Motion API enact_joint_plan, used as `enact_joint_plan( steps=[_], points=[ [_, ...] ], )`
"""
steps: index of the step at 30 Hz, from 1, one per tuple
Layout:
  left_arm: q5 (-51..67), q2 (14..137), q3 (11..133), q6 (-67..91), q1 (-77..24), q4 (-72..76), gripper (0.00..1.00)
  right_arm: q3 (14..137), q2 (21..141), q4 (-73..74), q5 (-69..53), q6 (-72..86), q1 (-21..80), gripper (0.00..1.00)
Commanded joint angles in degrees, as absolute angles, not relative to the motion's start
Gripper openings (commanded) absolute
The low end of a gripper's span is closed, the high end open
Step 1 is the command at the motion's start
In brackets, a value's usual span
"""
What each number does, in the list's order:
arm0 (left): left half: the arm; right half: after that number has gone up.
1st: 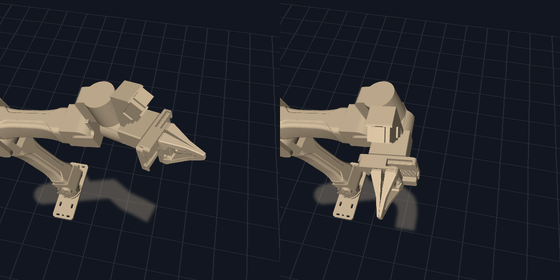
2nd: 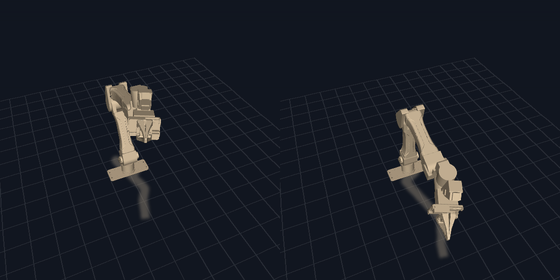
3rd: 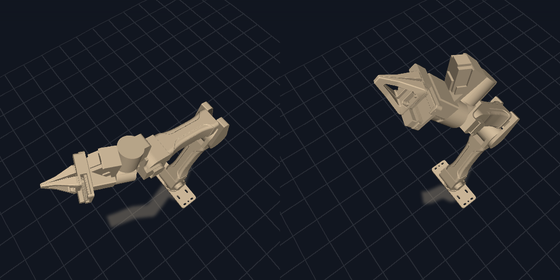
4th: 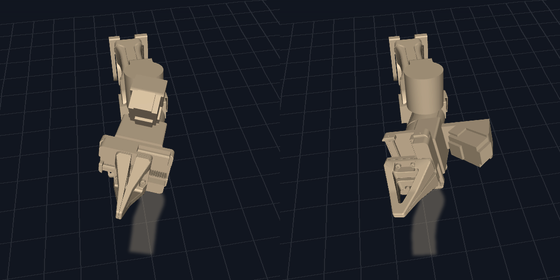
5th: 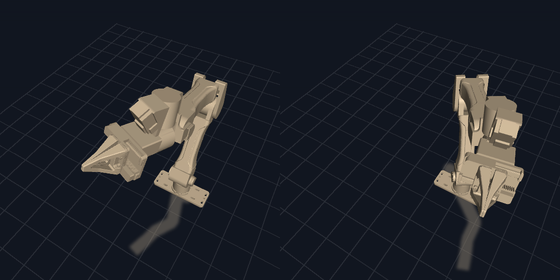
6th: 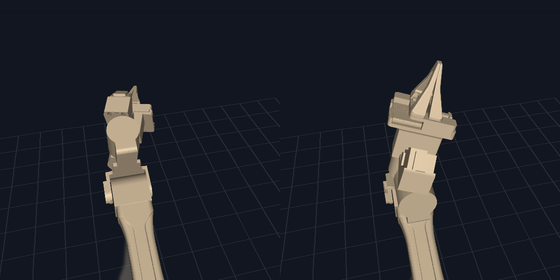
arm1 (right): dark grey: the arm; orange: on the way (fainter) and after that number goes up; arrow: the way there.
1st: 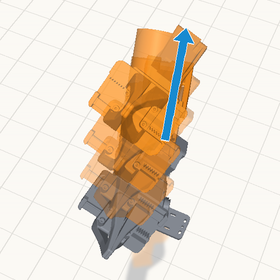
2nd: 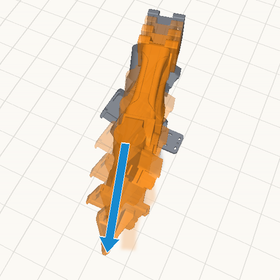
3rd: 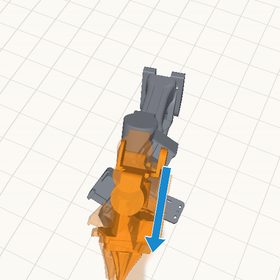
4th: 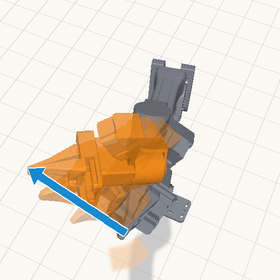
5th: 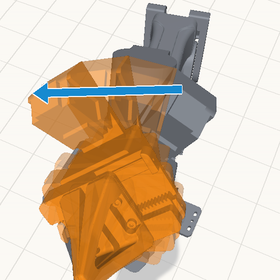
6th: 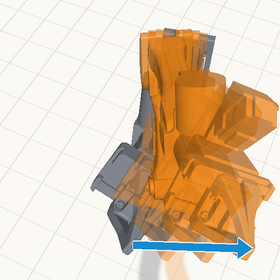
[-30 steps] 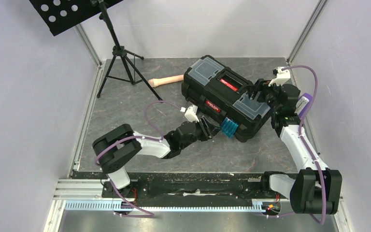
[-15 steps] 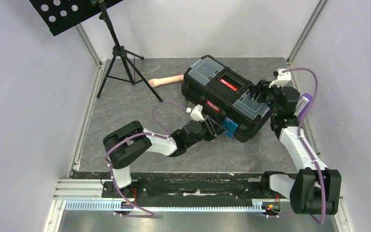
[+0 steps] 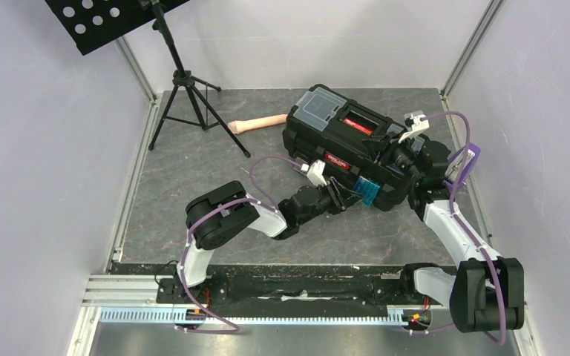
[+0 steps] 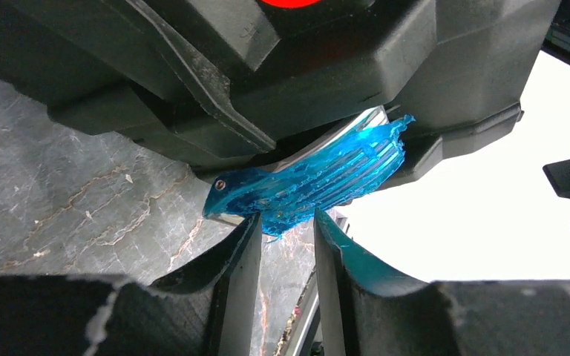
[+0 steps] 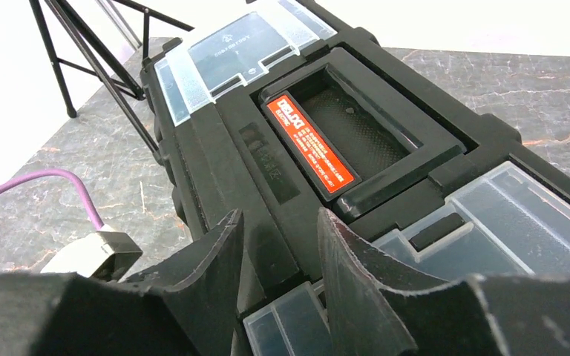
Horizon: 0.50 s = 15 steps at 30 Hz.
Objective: Pack the tool kit
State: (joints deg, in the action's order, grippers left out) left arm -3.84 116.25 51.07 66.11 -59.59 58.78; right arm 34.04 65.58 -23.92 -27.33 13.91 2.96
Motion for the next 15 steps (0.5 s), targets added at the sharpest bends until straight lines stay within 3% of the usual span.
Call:
enact_joint_plan(
  steps=[1,7,15],
  points=[
    [-8.82,120.28,55.01,59.24,-58.66,55.93,0.40,20.88,72.29,13.33,-32.65,20.89,4.57,0.43],
    [-9.22,120.14,54.17,59.58,-58.37,55.99,0.41,30.55,71.90,21.08,-26.52,14.94,4.57,0.46],
    [-9.23,118.74,53.45,58.11,-58.35,55.88,0.42,51.57,73.54,38.73,-14.66,0.57,4.35,0.65]
  ],
)
